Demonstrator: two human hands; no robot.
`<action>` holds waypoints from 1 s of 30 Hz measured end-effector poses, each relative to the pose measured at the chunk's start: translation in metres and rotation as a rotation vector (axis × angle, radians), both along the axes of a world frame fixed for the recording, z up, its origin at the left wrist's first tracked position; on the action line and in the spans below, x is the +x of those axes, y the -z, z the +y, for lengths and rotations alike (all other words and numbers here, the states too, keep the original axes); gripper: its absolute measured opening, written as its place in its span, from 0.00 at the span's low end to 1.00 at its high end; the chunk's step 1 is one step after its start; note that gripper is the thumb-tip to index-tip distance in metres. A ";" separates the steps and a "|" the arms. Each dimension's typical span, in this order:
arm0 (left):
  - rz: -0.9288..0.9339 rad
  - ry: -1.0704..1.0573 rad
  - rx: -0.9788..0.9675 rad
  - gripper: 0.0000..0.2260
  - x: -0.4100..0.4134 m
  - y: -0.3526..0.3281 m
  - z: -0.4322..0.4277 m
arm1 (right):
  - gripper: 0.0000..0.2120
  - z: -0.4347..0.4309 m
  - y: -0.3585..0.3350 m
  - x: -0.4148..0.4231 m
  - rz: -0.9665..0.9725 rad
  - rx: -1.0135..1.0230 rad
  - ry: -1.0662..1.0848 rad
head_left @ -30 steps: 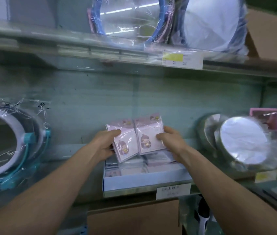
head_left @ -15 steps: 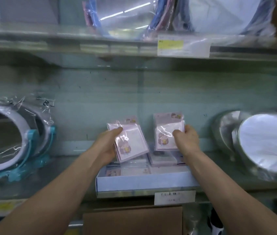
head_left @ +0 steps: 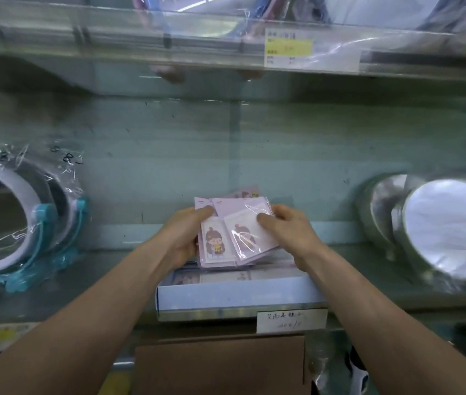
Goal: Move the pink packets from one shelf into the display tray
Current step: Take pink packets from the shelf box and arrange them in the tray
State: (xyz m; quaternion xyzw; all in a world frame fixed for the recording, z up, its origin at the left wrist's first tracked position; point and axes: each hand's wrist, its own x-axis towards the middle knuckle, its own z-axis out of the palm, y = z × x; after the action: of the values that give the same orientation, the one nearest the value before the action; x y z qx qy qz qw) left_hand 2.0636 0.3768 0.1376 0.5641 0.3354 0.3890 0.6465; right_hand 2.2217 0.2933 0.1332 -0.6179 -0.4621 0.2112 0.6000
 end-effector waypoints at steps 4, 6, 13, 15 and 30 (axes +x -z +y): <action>0.096 0.096 0.097 0.07 0.004 0.005 -0.001 | 0.02 0.005 0.000 0.006 0.093 0.023 0.108; 0.132 0.124 0.114 0.07 0.005 0.007 0.000 | 0.07 0.004 0.000 0.004 0.161 -0.014 0.046; 0.055 0.056 0.073 0.04 0.003 0.005 0.007 | 0.15 -0.005 -0.004 0.016 -0.457 -0.061 0.277; 0.059 0.051 0.058 0.02 0.003 0.004 0.006 | 0.30 -0.011 -0.003 0.019 -0.900 -0.108 0.282; -0.105 -0.151 0.069 0.09 -0.004 0.001 0.001 | 0.17 -0.018 0.001 0.011 -1.270 -0.255 0.332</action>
State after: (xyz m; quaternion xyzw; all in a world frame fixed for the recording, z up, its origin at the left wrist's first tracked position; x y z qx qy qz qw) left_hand 2.0594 0.3781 0.1365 0.5380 0.3287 0.4771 0.6123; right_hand 2.2323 0.2755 0.1325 -0.7513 -0.5957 -0.2357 0.1584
